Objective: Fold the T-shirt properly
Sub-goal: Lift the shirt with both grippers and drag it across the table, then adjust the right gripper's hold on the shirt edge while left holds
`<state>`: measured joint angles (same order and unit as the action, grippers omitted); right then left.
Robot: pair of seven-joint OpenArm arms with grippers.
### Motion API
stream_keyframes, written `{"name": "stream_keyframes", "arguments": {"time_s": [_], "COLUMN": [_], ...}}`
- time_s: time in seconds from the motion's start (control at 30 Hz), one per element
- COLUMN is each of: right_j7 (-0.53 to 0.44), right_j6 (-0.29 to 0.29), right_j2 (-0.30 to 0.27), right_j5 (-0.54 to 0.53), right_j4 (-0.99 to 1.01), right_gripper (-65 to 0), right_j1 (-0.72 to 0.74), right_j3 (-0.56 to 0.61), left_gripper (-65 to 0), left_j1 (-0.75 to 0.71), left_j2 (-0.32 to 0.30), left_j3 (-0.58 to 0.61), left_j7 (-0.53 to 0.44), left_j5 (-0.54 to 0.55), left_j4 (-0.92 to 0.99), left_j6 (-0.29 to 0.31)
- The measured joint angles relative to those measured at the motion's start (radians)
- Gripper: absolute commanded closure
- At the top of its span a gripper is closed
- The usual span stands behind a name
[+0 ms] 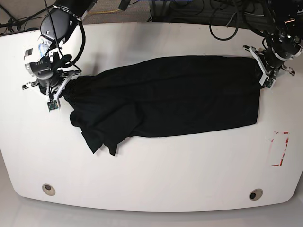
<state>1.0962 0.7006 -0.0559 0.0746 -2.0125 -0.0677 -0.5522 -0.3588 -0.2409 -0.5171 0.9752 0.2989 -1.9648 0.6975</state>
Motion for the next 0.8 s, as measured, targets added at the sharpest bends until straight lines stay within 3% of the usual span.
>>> {"name": "stream_keyframes", "arguments": {"time_s": [0.27, 0.57, 0.67, 0.8], "right_j7": [-0.007, -0.013, -0.011, 0.014], "right_j6": [0.000, -0.001, 0.000, -0.002], "right_j2": [0.081, 0.091, 0.089, 0.084], "right_j5": [-0.008, -0.005, -0.034, -0.166], "right_j4": [0.002, 0.055, 0.058, 0.058], "right_gripper": [0.0, -1.3, -12.5, -32.7], "right_j1": [-0.076, -0.120, -0.139, -0.151], "right_j3": [-0.081, -0.135, -0.136, -0.151], "left_gripper": [0.0, 0.0, -0.4, -8.5], "left_j1": [-0.063, -0.102, -0.122, -0.126], "left_j2": [-0.002, -0.004, -0.005, -0.004], "left_j3": [-0.009, -0.052, -0.050, -0.048], "left_j7": [-0.010, -0.129, -0.138, -0.138], "left_j5": [-0.006, -0.002, -0.005, -0.005], "left_j4": [0.033, 0.096, 0.111, 0.117], "left_j6": [0.000, 0.000, 0.000, 0.000]}}
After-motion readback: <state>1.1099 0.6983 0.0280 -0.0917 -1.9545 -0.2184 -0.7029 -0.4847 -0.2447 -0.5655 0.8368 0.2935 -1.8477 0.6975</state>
